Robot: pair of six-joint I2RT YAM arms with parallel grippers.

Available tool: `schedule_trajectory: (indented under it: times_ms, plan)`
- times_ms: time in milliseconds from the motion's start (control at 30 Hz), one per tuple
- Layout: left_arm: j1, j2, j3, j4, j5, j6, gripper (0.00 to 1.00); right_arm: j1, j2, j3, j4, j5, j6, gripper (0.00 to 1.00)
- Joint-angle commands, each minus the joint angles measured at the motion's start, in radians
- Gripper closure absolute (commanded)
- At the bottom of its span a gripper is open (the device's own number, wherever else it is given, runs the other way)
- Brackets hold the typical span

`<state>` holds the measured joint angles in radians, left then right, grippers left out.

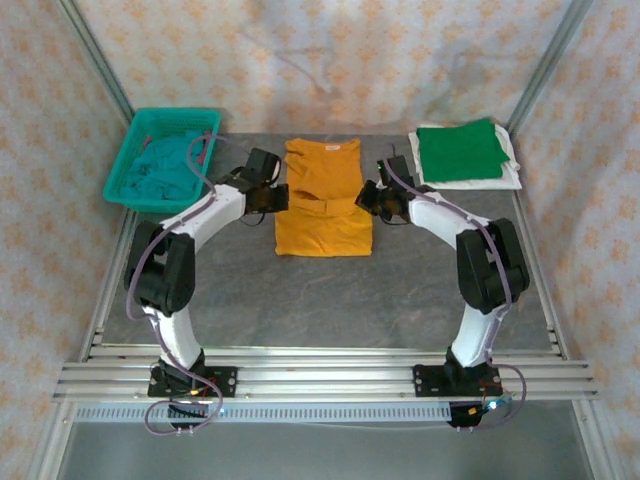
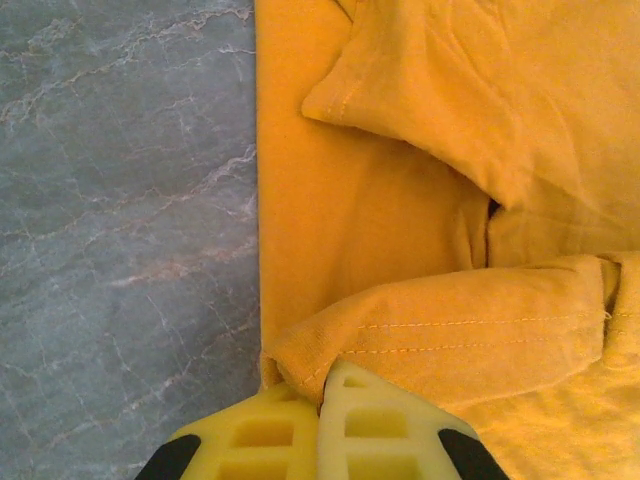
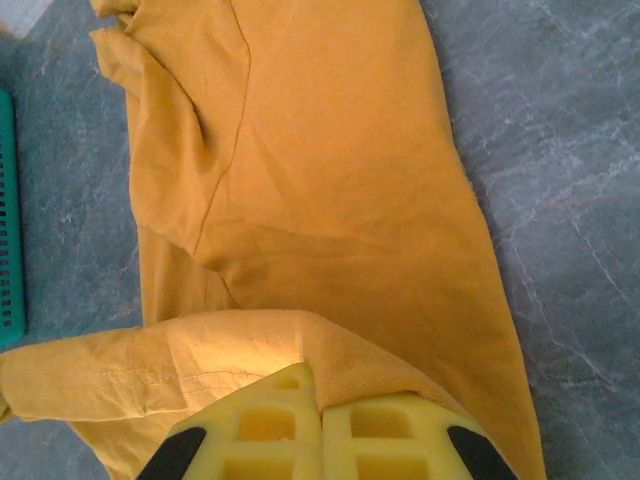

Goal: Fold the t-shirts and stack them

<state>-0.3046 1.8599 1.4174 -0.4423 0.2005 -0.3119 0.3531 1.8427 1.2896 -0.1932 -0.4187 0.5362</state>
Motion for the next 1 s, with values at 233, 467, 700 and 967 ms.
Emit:
schedule_trajectory:
  times_ms: [233,467,700,967]
  plan:
    - [0.062,0.369,0.554,-0.146,-0.062,0.059,0.47,-0.098,0.293,0.452,-0.114,-0.054,-0.018,0.59]
    - [0.065,0.294,0.681,-0.263,-0.192,-0.002,0.38,-0.125,0.254,0.546,-0.226,-0.083,-0.028,0.54]
    - [-0.025,-0.111,-0.065,0.121,-0.150,-0.011,0.45,-0.027,-0.098,-0.047,0.029,-0.088,-0.069,0.72]
    - [-0.081,-0.142,-0.382,0.401,-0.037,-0.064,0.55,0.023,-0.024,-0.236,0.231,-0.150,0.021,0.89]
